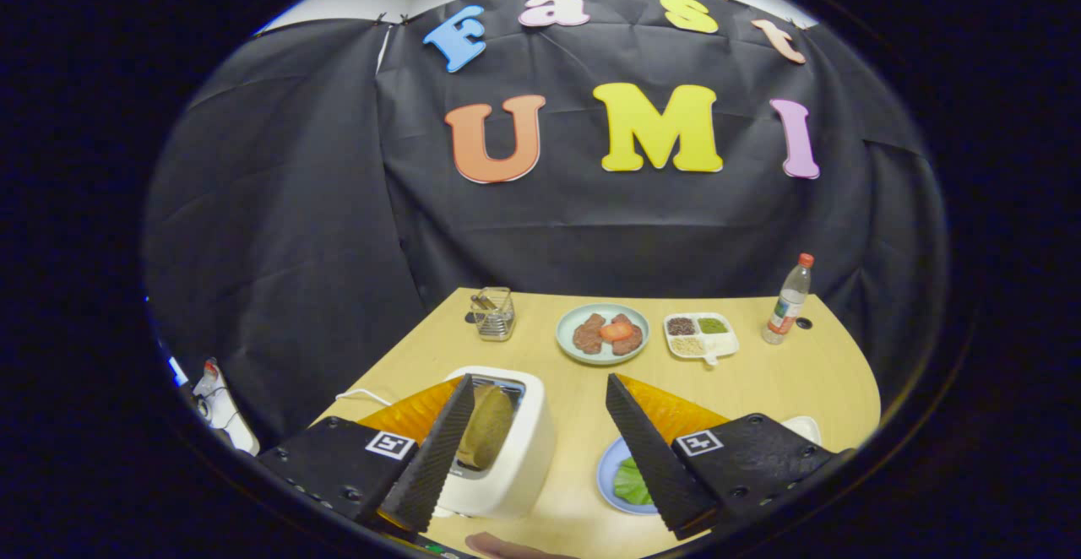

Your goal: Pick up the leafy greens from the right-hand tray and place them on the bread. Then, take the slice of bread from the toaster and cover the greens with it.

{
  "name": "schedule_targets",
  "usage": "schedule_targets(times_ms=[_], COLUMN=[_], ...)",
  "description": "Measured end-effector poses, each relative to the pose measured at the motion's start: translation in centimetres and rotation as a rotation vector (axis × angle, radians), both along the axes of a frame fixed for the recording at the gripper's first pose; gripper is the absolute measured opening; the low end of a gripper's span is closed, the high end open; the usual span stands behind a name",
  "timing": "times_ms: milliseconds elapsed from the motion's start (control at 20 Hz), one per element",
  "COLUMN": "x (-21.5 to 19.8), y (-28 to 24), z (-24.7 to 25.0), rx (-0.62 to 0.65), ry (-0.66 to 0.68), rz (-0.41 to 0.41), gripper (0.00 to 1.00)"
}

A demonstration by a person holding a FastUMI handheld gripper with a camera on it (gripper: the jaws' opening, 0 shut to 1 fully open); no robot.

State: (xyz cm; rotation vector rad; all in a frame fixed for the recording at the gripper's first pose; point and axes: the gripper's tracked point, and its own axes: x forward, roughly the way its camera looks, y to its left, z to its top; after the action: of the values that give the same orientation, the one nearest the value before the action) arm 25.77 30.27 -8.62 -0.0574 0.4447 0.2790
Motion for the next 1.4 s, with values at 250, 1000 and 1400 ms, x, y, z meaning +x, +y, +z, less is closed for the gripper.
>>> schedule_targets(times_ms=[250, 1000, 1400], x=[1.5, 2.9, 1.7], y=[4.3, 4.1, 4.8], z=[-3.8, -7.0, -0.8], rx=[-0.078, -0.107, -0.095], ry=[0.053, 0.126, 0.036], rz=[-0.018, -0.135, -0.127], gripper=[0.96, 0.06, 0.06])
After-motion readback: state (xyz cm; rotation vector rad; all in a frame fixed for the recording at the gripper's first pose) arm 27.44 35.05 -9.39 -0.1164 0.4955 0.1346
